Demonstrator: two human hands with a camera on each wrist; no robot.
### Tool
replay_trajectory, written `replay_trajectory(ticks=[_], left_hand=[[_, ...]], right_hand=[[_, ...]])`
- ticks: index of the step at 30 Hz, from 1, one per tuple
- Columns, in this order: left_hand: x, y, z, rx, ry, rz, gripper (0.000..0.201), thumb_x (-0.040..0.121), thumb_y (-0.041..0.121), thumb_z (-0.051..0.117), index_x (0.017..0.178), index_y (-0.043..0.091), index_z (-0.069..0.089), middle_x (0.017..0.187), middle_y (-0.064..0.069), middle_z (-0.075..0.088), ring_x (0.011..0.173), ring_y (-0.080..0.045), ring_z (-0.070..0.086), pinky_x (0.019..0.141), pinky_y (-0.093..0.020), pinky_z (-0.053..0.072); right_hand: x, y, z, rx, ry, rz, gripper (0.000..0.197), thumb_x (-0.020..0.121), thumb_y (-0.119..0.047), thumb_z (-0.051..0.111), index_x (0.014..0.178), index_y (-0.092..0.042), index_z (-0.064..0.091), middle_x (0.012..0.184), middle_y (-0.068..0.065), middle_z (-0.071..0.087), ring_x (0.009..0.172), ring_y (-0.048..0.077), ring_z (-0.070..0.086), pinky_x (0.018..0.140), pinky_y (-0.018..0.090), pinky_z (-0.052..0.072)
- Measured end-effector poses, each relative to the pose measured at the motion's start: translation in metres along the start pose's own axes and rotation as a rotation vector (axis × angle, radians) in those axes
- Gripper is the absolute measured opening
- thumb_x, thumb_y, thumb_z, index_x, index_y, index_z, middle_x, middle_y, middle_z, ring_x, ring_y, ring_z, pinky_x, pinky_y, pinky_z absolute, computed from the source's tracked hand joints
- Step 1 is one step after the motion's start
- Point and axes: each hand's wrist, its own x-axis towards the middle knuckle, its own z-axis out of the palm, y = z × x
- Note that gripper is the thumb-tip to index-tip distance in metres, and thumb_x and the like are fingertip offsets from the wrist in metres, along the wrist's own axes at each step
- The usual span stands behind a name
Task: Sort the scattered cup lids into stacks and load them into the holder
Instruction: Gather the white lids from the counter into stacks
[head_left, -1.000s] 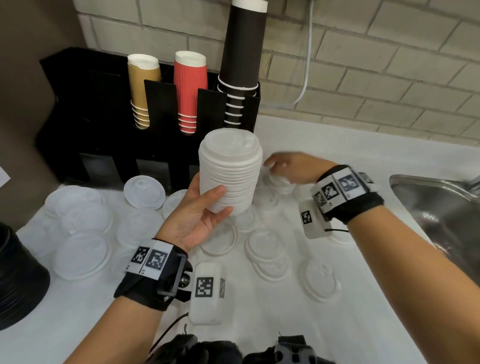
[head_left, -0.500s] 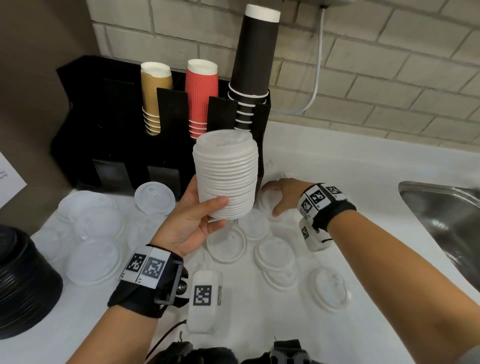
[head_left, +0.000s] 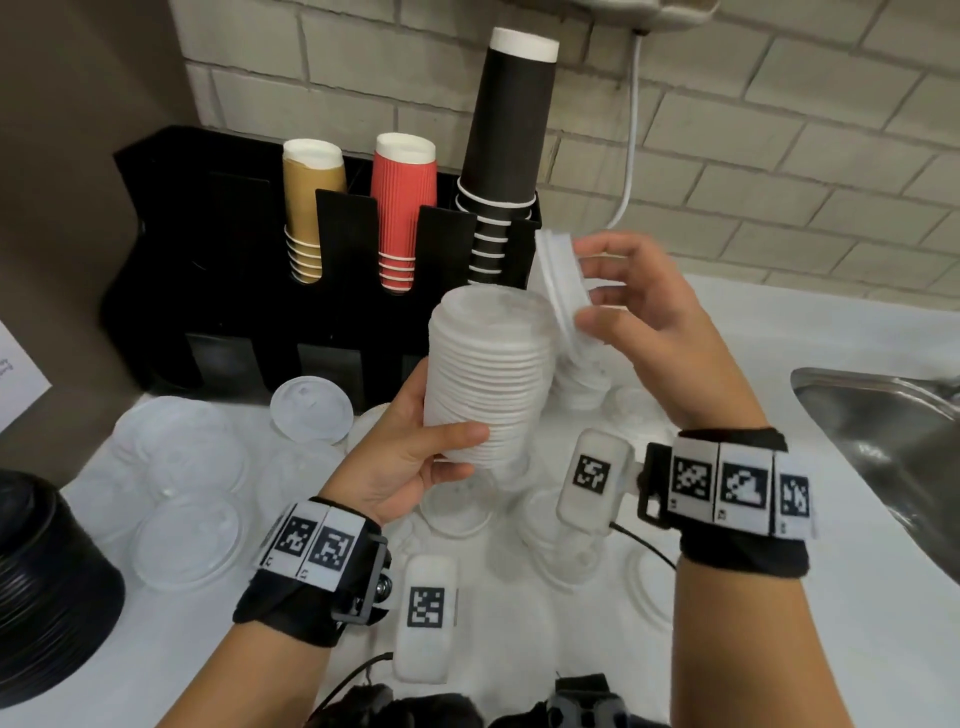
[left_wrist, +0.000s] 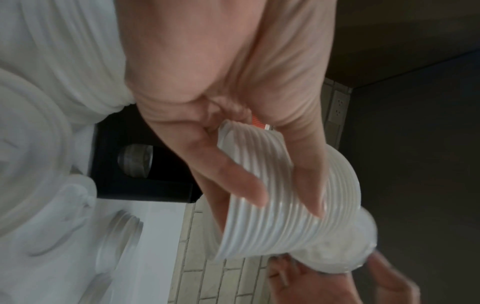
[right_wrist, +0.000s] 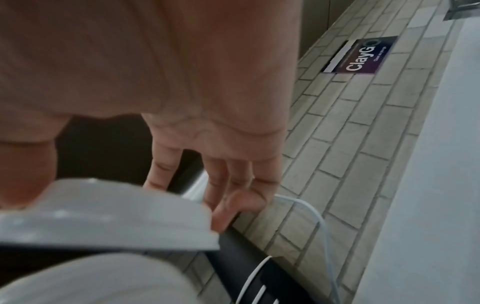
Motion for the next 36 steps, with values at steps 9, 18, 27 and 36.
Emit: replay_trajectory(ticks=[9,18,27,36], left_hand=[[0.001,-0.005,-0.001,0.065,-0.072,-0.061,0.075,0.059,0.011,0.083,0.116,0.053,0.058,0.117,0.008,0.068,0.102,-0.018,0.069,0.049,-0.021,0.054],[0.004,-0.004,0.006,0.071,-0.083,-0.065,0.071,0.055,0.021,0.084,0.111,0.058,0.061,0.116,0.010,0.068,0.103,-0.019,0.069,0.049,-0.020,0.054],[0.003,-0.008,0.007,0.019,-0.021,-0.033,0.070,0.060,0.013,0.082,0.115,0.047,0.057,0.105,0.011,0.071,0.092,-0.013,0.071,0.047,-0.019,0.053],[0.004,0.003,0.002,0.009,0.055,0.054,0.082,0.057,0.015,0.086,0.127,0.040,0.051,0.111,0.008,0.070,0.097,-0.014,0.070,0.050,-0.019,0.054]], right_hand=[[0.000,-0.010,0.016,-0.197,-0.071,0.050,0.036,0.072,-0.023,0.062,0.108,-0.029,0.068,0.110,-0.012,0.066,0.096,0.015,0.056,0.082,0.040,0.052],[0.001,-0.008,0.012,-0.272,-0.114,0.028,0.038,0.068,-0.027,0.066,0.105,-0.031,0.068,0.102,-0.019,0.065,0.086,0.002,0.054,0.073,0.013,0.041],[-0.003,0.002,-0.005,-0.226,0.007,0.003,0.041,0.073,-0.051,0.071,0.112,-0.044,0.061,0.119,-0.018,0.059,0.100,0.001,0.054,0.075,0.011,0.044],[0.003,0.104,-0.116,-0.578,-0.138,0.808,0.016,0.094,-0.031,0.056,0.109,-0.031,0.061,0.126,0.002,0.058,0.113,0.024,0.054,0.085,0.035,0.048]])
